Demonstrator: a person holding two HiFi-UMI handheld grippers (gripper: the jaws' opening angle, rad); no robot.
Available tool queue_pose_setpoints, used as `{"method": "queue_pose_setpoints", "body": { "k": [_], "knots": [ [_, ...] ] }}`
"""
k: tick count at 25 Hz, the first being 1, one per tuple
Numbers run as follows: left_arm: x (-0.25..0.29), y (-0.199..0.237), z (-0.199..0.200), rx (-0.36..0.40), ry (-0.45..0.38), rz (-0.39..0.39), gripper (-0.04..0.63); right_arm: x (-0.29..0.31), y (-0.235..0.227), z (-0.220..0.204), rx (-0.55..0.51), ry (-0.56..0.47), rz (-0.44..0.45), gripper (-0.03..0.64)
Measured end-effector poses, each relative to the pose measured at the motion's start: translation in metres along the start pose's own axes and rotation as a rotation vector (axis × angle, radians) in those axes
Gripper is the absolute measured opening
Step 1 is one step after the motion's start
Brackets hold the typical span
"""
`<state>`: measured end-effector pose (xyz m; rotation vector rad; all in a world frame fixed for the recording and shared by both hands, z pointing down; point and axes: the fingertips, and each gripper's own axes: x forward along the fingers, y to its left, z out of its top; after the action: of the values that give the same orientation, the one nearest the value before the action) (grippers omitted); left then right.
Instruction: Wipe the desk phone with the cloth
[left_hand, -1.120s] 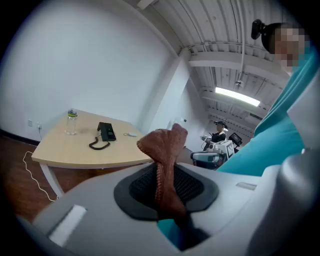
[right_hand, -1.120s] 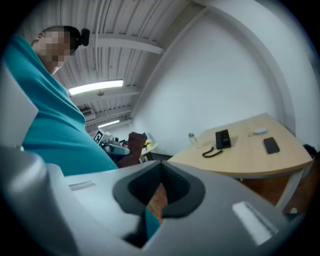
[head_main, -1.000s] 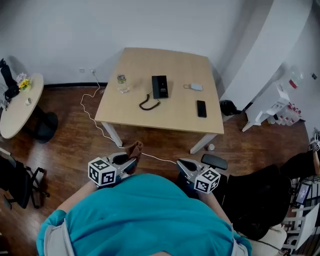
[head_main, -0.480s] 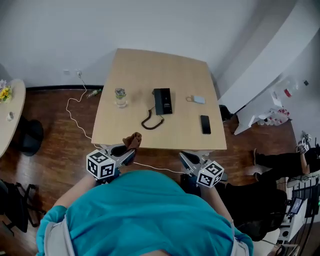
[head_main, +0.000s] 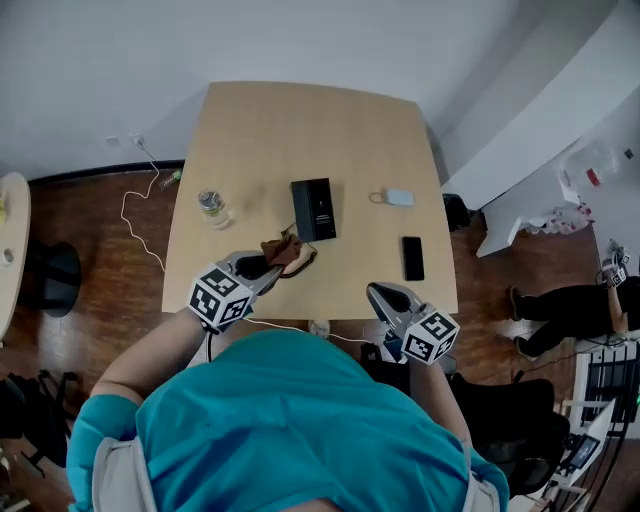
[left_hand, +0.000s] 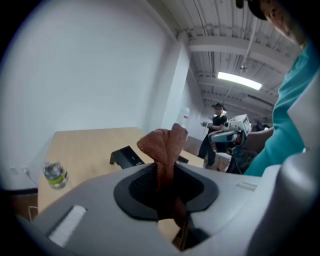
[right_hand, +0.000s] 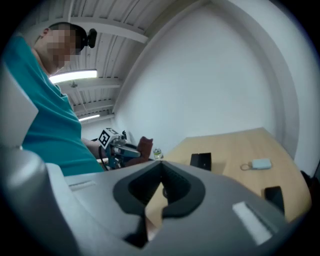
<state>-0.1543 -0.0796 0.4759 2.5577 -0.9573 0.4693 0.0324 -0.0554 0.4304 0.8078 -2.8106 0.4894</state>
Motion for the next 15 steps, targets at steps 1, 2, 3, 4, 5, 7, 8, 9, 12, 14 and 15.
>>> {"method": "queue_pose_setpoints", "body": {
  "k": [1,2,3,4,5,7,8,9,12,14,15],
  "knots": [
    [0.018,0.01,0.006,0.036,0.035,0.037,0.098,0.005,-0.015,0.001,-0.009,-0.001,0.036,0.002],
    [0.034,0.02,0.009,0.071,0.078,0.077,0.098,0.011,-0.028,0.001,-0.013,-0.005,0.081,0.002],
    [0.051,0.03,0.011,0.107,0.124,0.117,0.098,0.017,-0.041,0.001,-0.011,-0.011,0.123,0.002],
    [0.069,0.04,0.013,0.142,0.17,0.153,0.098,0.022,-0.056,0.002,-0.008,-0.016,0.157,0.002],
    [0.087,0.05,0.016,0.17,0.212,0.184,0.098,0.026,-0.074,0.005,-0.004,-0.018,0.184,0.002],
    [0.119,0.071,0.022,0.202,0.294,0.231,0.1,0.037,-0.105,0.011,0.001,-0.008,0.219,0.002],
    [0.133,0.083,0.023,0.224,0.339,0.247,0.098,0.043,-0.115,0.013,0.0,-0.001,0.232,0.002],
    [0.146,0.095,0.023,0.263,0.388,0.26,0.1,0.049,-0.123,0.015,-0.003,0.006,0.244,0.002],
    [0.187,0.135,0.023,0.474,0.539,0.298,0.1,0.064,-0.142,0.012,0.001,0.025,0.251,0.002],
    [0.214,0.162,0.019,0.638,0.619,0.332,0.1,0.071,-0.151,0.005,0.015,0.038,0.23,0.002],
    [0.226,0.175,0.015,0.713,0.652,0.352,0.1,0.075,-0.155,0.001,0.024,0.044,0.216,0.002]
  ]
}}
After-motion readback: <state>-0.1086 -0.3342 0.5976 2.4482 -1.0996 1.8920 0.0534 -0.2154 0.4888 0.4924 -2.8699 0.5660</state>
